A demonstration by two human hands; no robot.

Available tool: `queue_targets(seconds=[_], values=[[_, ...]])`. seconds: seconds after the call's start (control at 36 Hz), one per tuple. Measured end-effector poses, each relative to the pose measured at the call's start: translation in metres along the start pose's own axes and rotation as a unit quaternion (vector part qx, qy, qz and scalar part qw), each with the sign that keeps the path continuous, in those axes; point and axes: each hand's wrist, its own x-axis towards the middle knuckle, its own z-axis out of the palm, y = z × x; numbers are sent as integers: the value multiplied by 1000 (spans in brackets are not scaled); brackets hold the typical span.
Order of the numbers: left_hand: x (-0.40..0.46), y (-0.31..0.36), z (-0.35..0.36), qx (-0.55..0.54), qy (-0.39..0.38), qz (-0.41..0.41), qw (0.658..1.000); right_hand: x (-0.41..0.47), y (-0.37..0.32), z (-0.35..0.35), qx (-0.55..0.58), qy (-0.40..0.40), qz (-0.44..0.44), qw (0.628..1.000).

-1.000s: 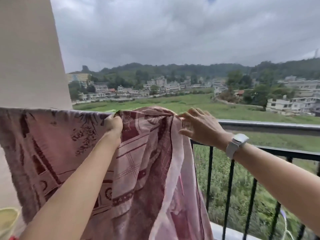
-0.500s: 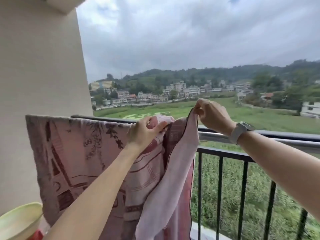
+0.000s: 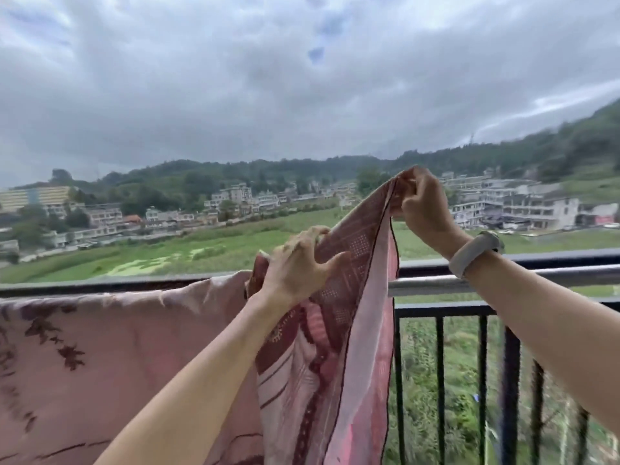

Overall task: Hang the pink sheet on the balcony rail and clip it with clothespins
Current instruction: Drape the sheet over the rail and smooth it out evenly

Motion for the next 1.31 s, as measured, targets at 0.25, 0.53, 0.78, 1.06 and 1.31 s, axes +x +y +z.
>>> queue_targets(seconds=[0.25,0.53,0.78,1.06,1.31], values=[[31,118,69,-55,89,20,994,6,40,-148,-101,61,-15,993],[69,296,156,-115,132,37,984,15,89,-345,-133,90,-15,987],[91,413,226,-118,40,87,988,18,146,-475,-185,71,39,979],[74,404,291,13,-148,142,979,-33,192,-490,-243,-117,98,958],[72,399,295,-101,-42,138,984,-45,211,-476,-350,-145,-71,923]])
